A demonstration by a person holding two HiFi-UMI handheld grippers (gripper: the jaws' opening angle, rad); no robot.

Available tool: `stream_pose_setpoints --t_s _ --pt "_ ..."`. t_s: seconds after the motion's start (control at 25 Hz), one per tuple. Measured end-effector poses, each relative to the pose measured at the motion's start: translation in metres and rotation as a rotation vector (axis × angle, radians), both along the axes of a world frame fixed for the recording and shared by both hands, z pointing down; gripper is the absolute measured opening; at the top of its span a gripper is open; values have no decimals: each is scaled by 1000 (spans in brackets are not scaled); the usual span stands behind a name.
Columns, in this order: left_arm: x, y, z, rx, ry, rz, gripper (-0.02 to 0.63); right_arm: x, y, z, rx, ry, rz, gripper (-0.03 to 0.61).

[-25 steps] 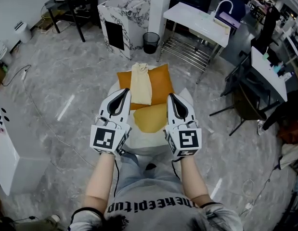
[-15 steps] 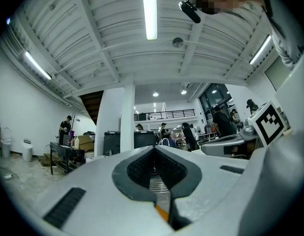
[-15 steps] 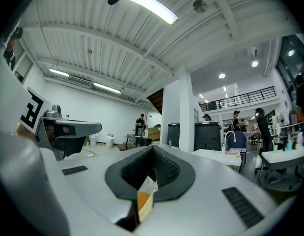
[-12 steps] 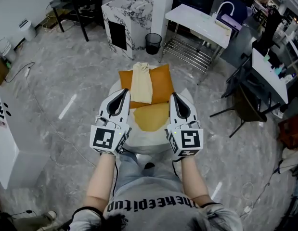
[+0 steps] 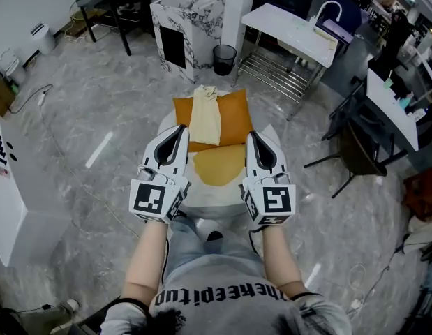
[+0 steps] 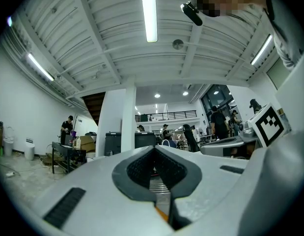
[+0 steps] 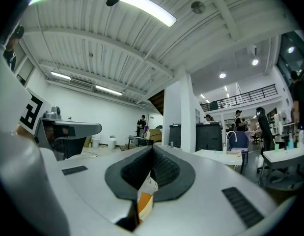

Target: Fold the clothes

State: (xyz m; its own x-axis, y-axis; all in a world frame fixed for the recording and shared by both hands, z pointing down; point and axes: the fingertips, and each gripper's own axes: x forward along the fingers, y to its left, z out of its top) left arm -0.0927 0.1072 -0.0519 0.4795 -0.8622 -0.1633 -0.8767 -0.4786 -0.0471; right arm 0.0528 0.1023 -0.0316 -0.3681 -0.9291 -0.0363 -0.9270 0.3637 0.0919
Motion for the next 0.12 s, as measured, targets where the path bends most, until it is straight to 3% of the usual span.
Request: stream_pose_setpoints --t_s 0.12 --pt "2 5 2 -3 11 1 3 2 5 2 1 -2 -6 2"
